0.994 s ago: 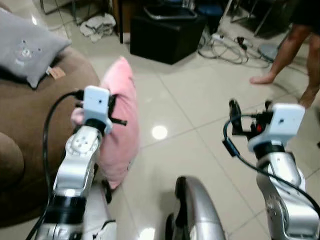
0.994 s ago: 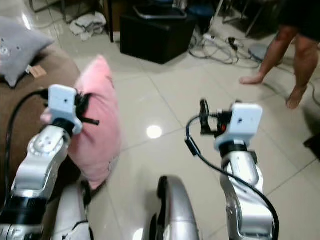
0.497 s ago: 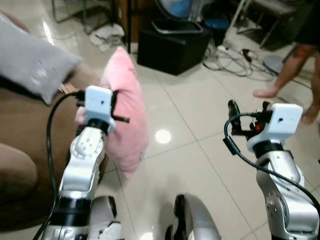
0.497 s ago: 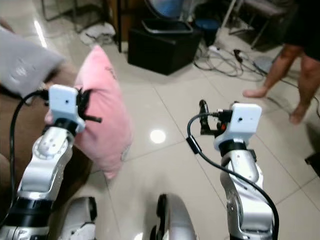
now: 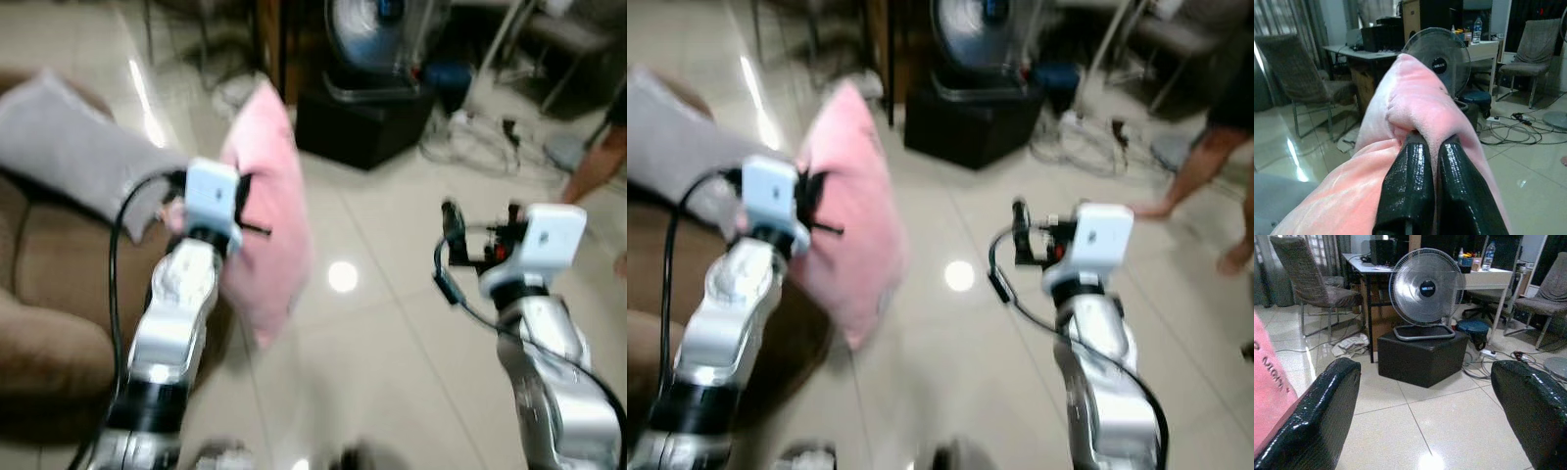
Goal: Move the pillow to the sofa from floor
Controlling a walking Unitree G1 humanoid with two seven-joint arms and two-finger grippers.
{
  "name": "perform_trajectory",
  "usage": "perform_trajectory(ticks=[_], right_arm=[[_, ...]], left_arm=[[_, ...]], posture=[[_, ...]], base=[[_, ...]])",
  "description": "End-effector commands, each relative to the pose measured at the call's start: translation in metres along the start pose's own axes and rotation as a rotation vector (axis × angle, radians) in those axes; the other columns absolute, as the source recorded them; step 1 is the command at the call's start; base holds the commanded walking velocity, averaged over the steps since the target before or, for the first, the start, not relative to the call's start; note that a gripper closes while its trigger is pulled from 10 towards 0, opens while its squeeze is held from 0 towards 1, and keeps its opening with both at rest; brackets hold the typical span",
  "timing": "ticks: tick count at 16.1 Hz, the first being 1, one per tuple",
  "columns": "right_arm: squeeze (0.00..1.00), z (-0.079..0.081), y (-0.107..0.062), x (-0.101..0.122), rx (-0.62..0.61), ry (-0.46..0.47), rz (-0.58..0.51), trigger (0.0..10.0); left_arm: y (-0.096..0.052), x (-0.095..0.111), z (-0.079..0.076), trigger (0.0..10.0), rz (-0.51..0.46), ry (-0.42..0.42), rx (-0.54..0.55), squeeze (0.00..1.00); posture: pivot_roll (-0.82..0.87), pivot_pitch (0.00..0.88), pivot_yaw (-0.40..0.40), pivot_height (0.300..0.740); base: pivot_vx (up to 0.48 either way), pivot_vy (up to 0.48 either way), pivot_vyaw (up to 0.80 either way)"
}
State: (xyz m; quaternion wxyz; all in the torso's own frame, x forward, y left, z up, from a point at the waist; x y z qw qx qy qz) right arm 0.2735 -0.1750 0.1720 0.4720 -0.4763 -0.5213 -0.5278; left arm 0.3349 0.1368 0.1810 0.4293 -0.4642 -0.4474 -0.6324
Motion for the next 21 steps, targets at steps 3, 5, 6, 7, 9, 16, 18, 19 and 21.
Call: perform_trajectory(ticks=[3, 5, 6, 7, 9, 16, 18, 19, 21], right_arm=[[0.0, 0.005, -0.003, -0.009, 0.033, -0.016, 0.045, 10.0], [0.0, 0.014, -0.004, -0.013, 0.077, -0.079, 0.055, 10.0], [0.0, 0.017, -0.004, -0.013, 0.091, -0.091, 0.054, 10.0], [0.0, 0.019, -0.004, -0.012, 0.103, -0.093, 0.05, 10.0], [0.0, 0.021, -0.004, -0.012, 0.109, -0.093, 0.049, 10.0], [0.0, 0.023, -0.006, -0.019, 0.147, -0.111, 0.069, 10.0], [0.0, 0.026, -0.007, -0.021, 0.171, -0.119, 0.074, 10.0], [0.0, 0.027, -0.007, -0.022, 0.172, -0.121, 0.075, 10.0], [0.0, 0.024, -0.006, -0.024, 0.145, -0.133, 0.075, 10.0]], left_arm=[[0.004, 0.012, -0.003, 10.0, -0.035, 0.046, -0.027, 0.0], [0.008, 0.013, -0.003, 10.0, -0.035, 0.039, -0.018, 0.0], [0.009, 0.01, -0.001, 10.0, -0.017, 0.051, -0.009, 0.0], [0.01, 0.006, -0.001, 10.0, 0.013, 0.06, -0.007, 0.0], [0.011, 0.006, -0.002, 10.0, 0.019, 0.074, -0.019, 0.0], [0.018, 0.008, 0.001, 10.0, 0.022, 0.099, -0.022, 0.0], [0.018, 0.007, 0.004, 10.0, 0.026, 0.105, -0.016, 0.0], [0.018, 0.007, 0.006, 10.0, 0.031, 0.104, -0.014, 0.0], [0.019, -0.001, 0.0, 10.0, 0.086, 0.074, -0.058, 0.0]], posture=[[0.02, 0.029, -0.09, 0.74], [0.02, 0.024, -0.091, 0.74], [0.02, 0.021, -0.088, 0.74], [0.03, 0.021, -0.087, 0.74], [0.03, 0.029, -0.086, 0.74], [0.04, 0.037, -0.093, 0.74], [0.04, 0.037, -0.093, 0.74], [0.05, 0.042, -0.09, 0.74], [0.05, 0.042, -0.081, 0.74]], base=[[0.0, 0.0, 0.0], [0.122, 0.0, 0.0], [0.3, 0.0, 0.0], [0.322, 0.0, 0.0], [0.324, 0.0, 0.26], [0.333, 0.0, 0.8], [0.337, 0.0, 0.8], [0.337, 0.0, 0.8], [0.15, 0.0, 0.4]])
Point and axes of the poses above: a point about 5 cm out from each wrist's last joint towards the gripper, its own y axis pointing out of the wrist towards the gripper, its own x axis along the axis of the wrist's last joint, z = x × y, the point moved 2 cm from there along y, pointing out of the wrist towards the gripper, and after that the axes turned 2 degrees about -y, right-handed, at the moved point
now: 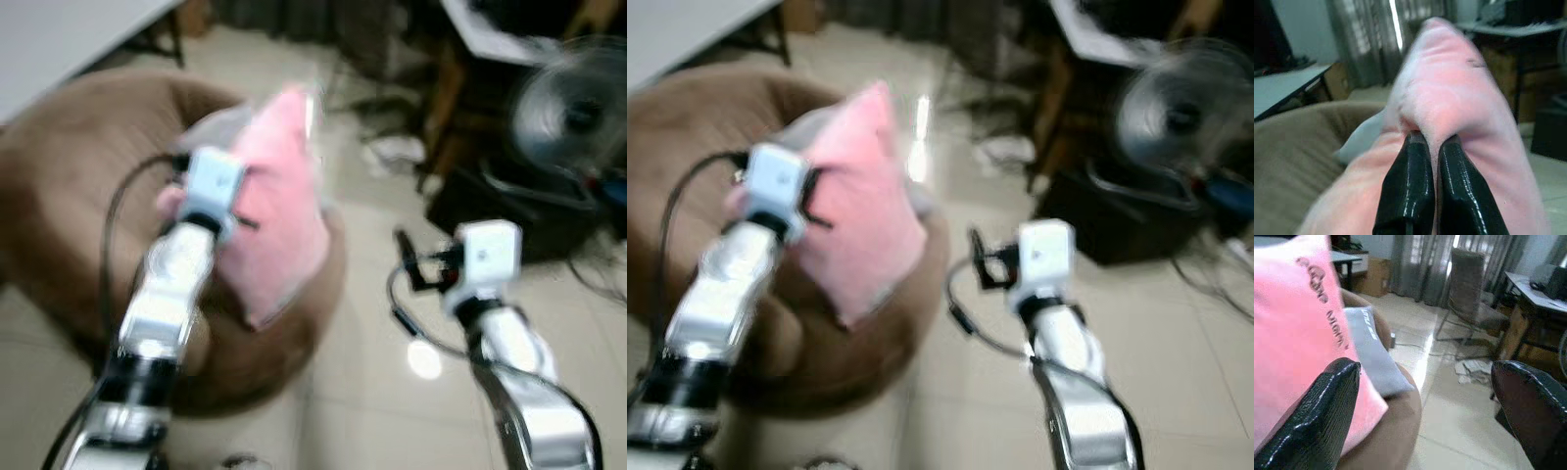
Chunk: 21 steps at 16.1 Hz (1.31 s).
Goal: Move the pillow to the sofa from floor
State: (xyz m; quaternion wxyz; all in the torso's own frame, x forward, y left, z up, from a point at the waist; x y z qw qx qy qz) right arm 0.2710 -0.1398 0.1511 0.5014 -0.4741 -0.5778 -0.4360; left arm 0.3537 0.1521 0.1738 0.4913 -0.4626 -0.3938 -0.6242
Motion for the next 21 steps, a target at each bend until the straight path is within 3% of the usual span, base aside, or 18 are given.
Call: perform_trajectory(ticks=[1, 3, 5, 8, 9, 12, 13, 15, 16, 17, 18, 21], right_arm=[[0.0, -0.012, -0.002, -0.005, -0.049, -0.015, 0.017, 10.0], [0.0, -0.017, -0.003, -0.006, -0.066, -0.051, 0.014, 10.0], [0.0, -0.02, -0.008, -0.005, -0.033, -0.084, -0.004, 10.0], [0.0, -0.006, -0.021, -0.01, 0.161, -0.084, 0.024, 10.0], [0.0, -0.003, -0.025, -0.012, 0.205, -0.09, 0.031, 10.0], [0.0, 0.004, -0.035, -0.013, 0.29, -0.069, 0.033, 10.0], [0.0, 0.002, -0.038, -0.015, 0.308, -0.081, 0.042, 10.0], [0.0, 0.0, -0.041, -0.016, 0.342, -0.073, 0.048, 10.0], [0.0, 0.003, -0.044, -0.019, 0.403, -0.056, 0.058, 10.0], [0.0, 0.004, -0.045, -0.02, 0.418, -0.051, 0.062, 10.0], [0.0, 0.008, -0.046, -0.022, 0.454, -0.033, 0.064, 10.0], [0.0, 0.011, -0.042, -0.023, 0.497, -0.026, 0.057, 10.0]], left_arm=[[0.005, 0.011, -0.019, 10.0, -0.033, -0.021, -0.076, 0.0], [0.015, 0.006, -0.04, 10.0, -0.021, -0.011, -0.157, 0.0], [0.03, -0.007, -0.066, 10.0, 0.025, -0.058, -0.158, 0.0], [0.05, -0.007, -0.093, 10.0, 0.056, -0.06, -0.138, 0.0], [0.055, -0.005, -0.094, 10.0, 0.064, -0.061, -0.12, 0.0], [0.069, -0.005, -0.073, 10.0, 0.115, 0.044, 0.017, 0.0], [0.07, -0.016, -0.055, 10.0, 0.186, 0.122, 0.064, 0.0], [0.067, -0.031, -0.031, 10.0, 0.257, 0.188, 0.108, 0.0], [0.06, -0.044, -0.01, 10.0, 0.31, 0.21, 0.163, 0.91], [0.058, -0.047, -0.004, 10.0, 0.322, 0.223, 0.187, 0.91], [0.053, -0.054, 0.007, 10.0, 0.353, 0.235, 0.229, 1.0], [0.046, -0.057, 0.034, 10.0, 0.347, 0.236, 0.332, 1.0]], posture=[[0.05, 0.042, -0.081, 0.74], [0.06, 0.041, -0.075, 0.74], [0.04, 0.046, -0.049, 0.74], [0.02, 0.063, -0.031, 0.74], [0.02, 0.063, -0.031, 0.74], [-0.01, 0.064, -0.009, 0.74], [-0.02, 0.061, 0.002, 0.74], [-0.03, 0.067, 0.01, 0.74], [-0.02, 0.069, 0.003, 0.74], [-0.02, 0.069, -0.002, 0.74], [-0.02, 0.069, -0.009, 0.74], [-0.01, 0.066, -0.028, 0.74]], base=[[0.0, 0.0, 0.0], [0.0, 0.0, 0.0], [0.0, 0.0, 0.0], [0.0, 0.0, 0.0], [0.0, 0.0, 0.0], [0.0, 0.0, 0.0], [0.0, 0.0, 0.0], [0.0, 0.0, 0.0], [0.0, 0.0, 0.0], [0.0, 0.0, 0.0], [0.0, 0.0, 0.0], [0.0, 0.0, 0.0]])
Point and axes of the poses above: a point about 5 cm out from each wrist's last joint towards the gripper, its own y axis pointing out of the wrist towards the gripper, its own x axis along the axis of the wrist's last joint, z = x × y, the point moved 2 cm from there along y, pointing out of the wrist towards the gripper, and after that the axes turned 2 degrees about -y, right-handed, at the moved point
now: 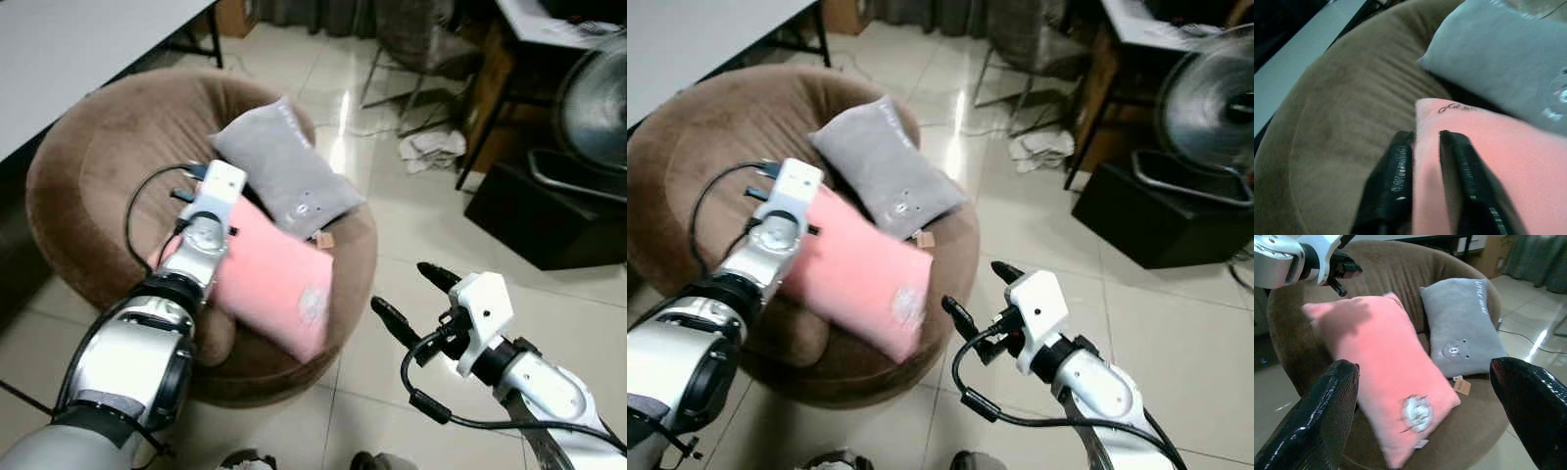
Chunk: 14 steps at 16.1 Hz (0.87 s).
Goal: Move the pillow to the sofa from floor
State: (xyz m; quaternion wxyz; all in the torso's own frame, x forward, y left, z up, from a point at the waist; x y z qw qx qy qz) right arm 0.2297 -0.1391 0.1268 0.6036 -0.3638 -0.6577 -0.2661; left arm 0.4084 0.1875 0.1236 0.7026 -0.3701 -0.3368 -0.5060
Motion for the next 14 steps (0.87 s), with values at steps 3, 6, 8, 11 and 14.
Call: perform_trajectory(ticks=[3, 6, 8, 11, 14], right_arm=[[0.0, -0.001, 0.004, -0.001, 0.029, -0.01, -0.002, 10.0], [0.0, -0.02, 0.007, 0.001, -0.168, -0.015, -0.018, 10.0], [0.0, -0.021, 0.013, 0.009, -0.294, -0.009, -0.072, 10.0], [0.0, -0.015, 0.024, 0.012, -0.396, 0.049, -0.122, 10.0], [0.0, -0.023, 0.027, 0.004, -0.473, 0.12, -0.095, 10.0]], left_arm=[[0.003, 0.007, 0.017, 10.0, -0.039, -0.035, 0.067, 1.0], [0.004, 0.021, 0.02, 10.0, -0.111, -0.288, -0.034, 0.68], [-0.003, 0.03, 0.015, 10.0, -0.228, -0.428, -0.181, 0.0], [-0.037, 0.016, 0.008, 10.0, -0.294, -0.477, -0.349, 0.0], [-0.076, 0.001, -0.004, 10.0, -0.294, -0.401, -0.459, 0.0]], posture=[[-0.01, 0.056, -0.038, 0.74], [-0.01, 0.039, -0.039, 0.74], [0.01, 0.035, -0.058, 0.74], [0.05, 0.027, -0.08, 0.74], [0.08, 0.015, -0.098, 0.74]], base=[[0.0, 0.0, 0.0], [0.0, 0.0, 0.0], [0.0, 0.0, 0.4], [0.0, 0.0, 0.8], [0.0, 0.0, 0.8]])
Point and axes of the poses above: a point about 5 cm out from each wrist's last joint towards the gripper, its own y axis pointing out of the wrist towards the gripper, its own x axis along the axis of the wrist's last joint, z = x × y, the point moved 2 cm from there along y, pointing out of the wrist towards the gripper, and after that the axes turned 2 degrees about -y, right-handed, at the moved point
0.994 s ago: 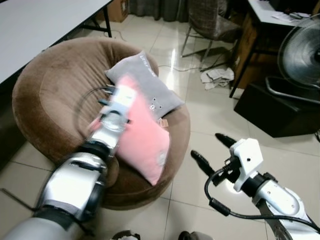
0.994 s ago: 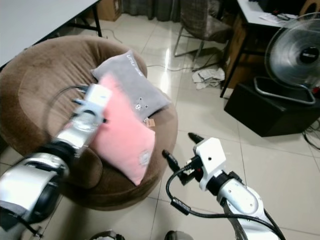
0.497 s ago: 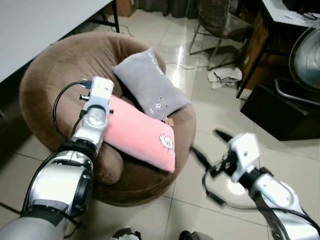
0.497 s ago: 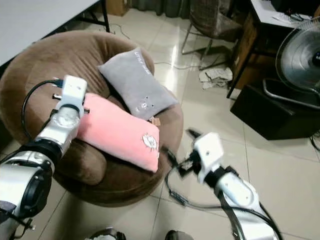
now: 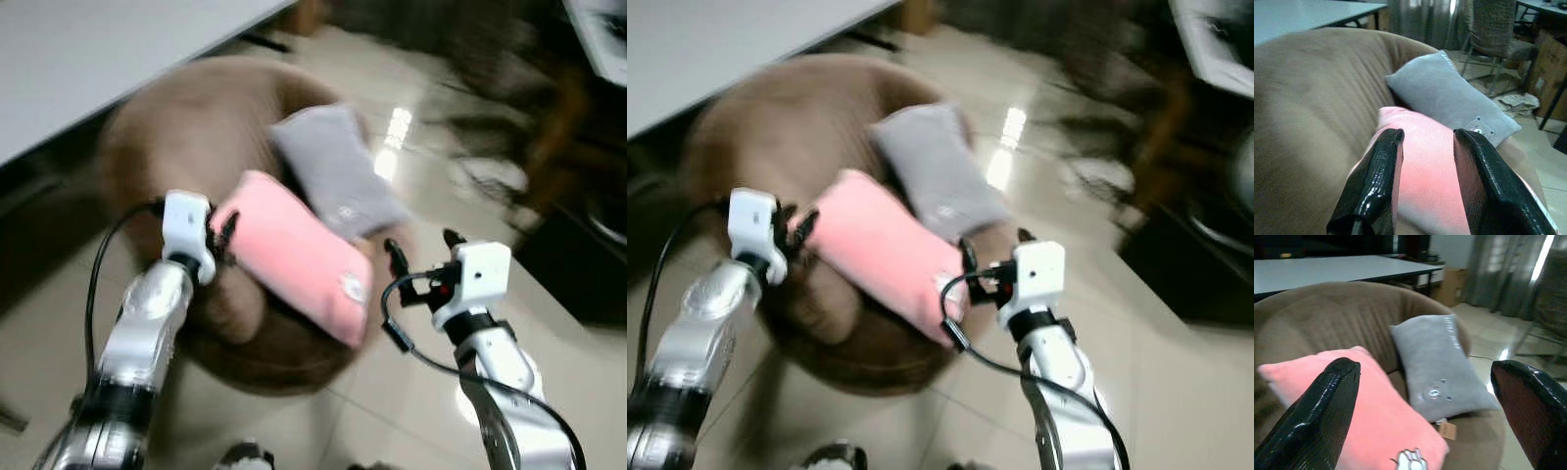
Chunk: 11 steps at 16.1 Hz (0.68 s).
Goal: Move the pillow to the sofa from floor
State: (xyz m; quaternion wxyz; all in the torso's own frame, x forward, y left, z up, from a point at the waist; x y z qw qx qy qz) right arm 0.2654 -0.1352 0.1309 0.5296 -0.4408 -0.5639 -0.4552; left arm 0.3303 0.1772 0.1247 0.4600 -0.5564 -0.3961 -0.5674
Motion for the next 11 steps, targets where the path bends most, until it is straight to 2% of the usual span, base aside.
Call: perform_trajectory(ticks=[1, 2, 4, 5, 11], right_arm=[[0.0, -0.007, 0.0, -0.006, -0.031, 0.012, 0.035, 10.0], [0.0, -0.006, 0.001, -0.012, -0.015, 0.001, 0.07, 10.0], [0.0, -0.004, 0.001, -0.02, -0.001, 0.003, 0.113, 10.0], [0.0, -0.003, 0.0, -0.023, 0.0, 0.026, 0.119, 10.0], [0.0, 0.005, -0.004, -0.031, 0.045, 0.092, 0.154, 10.0]], left_arm=[[-0.001, 0.007, -0.013, 10.0, -0.011, 0.018, -0.054, 0.0], [-0.008, 0.001, -0.017, 10.0, 0.01, 0.043, -0.047, 0.0], [-0.01, -0.002, -0.021, 10.0, 0.028, 0.081, -0.007, 0.0], [-0.011, 0.001, -0.023, 10.0, 0.019, 0.13, 0.0, 0.0], [-0.021, 0.009, -0.028, 10.0, 0.009, 0.121, 0.012, 0.0]], posture=[[0.09, 0.01, -0.097, 0.74], [0.09, 0.006, -0.097, 0.74], [0.1, 0.007, -0.101, 0.74], [0.1, 0.009, -0.105, 0.74], [0.1, 0.024, -0.11, 0.74]], base=[[0.0, 0.0, 0.8], [0.0, 0.0, 0.8], [0.0, 0.0, 0.8], [0.0, 0.0, 0.8], [0.0, 0.0, 0.8]])
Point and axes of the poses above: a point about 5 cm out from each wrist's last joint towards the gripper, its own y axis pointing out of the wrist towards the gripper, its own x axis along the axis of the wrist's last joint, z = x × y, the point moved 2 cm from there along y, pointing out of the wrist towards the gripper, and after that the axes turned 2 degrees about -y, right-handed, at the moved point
